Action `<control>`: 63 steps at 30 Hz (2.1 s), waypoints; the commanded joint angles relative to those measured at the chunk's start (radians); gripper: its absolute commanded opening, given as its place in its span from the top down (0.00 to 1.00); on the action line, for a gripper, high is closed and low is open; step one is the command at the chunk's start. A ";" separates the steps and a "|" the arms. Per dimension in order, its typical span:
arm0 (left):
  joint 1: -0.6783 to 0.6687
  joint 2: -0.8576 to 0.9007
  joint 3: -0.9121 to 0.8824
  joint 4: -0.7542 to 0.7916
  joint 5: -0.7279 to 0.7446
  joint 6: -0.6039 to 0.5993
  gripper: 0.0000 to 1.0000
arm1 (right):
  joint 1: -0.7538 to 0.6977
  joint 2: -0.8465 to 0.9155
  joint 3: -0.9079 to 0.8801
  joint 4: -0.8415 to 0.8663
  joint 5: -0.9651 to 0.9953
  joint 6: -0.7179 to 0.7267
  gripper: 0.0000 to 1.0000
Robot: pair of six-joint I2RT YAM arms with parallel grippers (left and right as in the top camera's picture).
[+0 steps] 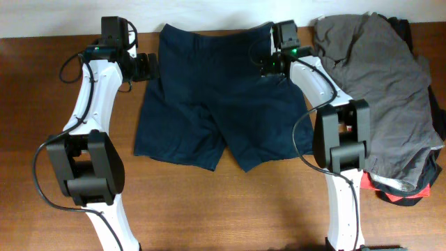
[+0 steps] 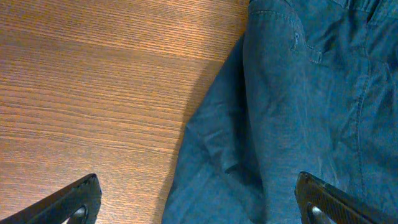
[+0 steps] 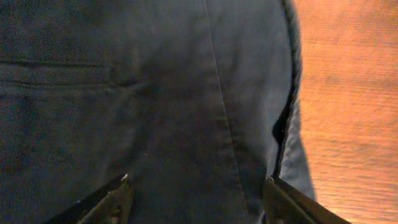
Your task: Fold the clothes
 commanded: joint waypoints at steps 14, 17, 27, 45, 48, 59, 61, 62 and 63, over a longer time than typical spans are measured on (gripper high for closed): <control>-0.002 -0.027 0.010 -0.002 0.015 -0.005 0.01 | -0.015 0.017 -0.005 0.039 0.042 -0.012 0.82; -0.002 -0.027 0.010 -0.006 0.016 -0.005 0.01 | -0.014 0.017 -0.005 0.033 0.042 -0.012 0.82; -0.002 -0.027 0.010 -0.017 0.016 -0.005 0.01 | -0.014 0.030 -0.003 0.004 0.050 -0.011 0.96; -0.002 -0.027 0.010 -0.020 0.014 -0.005 0.01 | -0.171 -0.051 0.245 -0.308 0.109 0.046 0.96; -0.002 -0.027 0.010 -0.020 0.014 -0.005 0.01 | -0.222 -0.038 0.233 -0.319 0.060 0.045 0.96; -0.004 -0.027 0.010 -0.015 0.018 -0.005 0.01 | -0.279 -0.026 0.256 -0.397 -0.011 0.045 0.21; -0.009 -0.024 0.009 -0.003 0.019 0.002 0.01 | -0.273 -0.045 0.288 -0.434 -0.044 0.045 0.21; -0.013 -0.022 0.009 0.009 0.032 0.023 0.01 | -0.270 -0.051 0.305 -0.455 -0.060 0.044 0.21; -0.019 -0.018 0.009 0.023 0.057 0.053 0.01 | -0.265 -0.057 0.334 -0.491 -0.090 0.041 0.21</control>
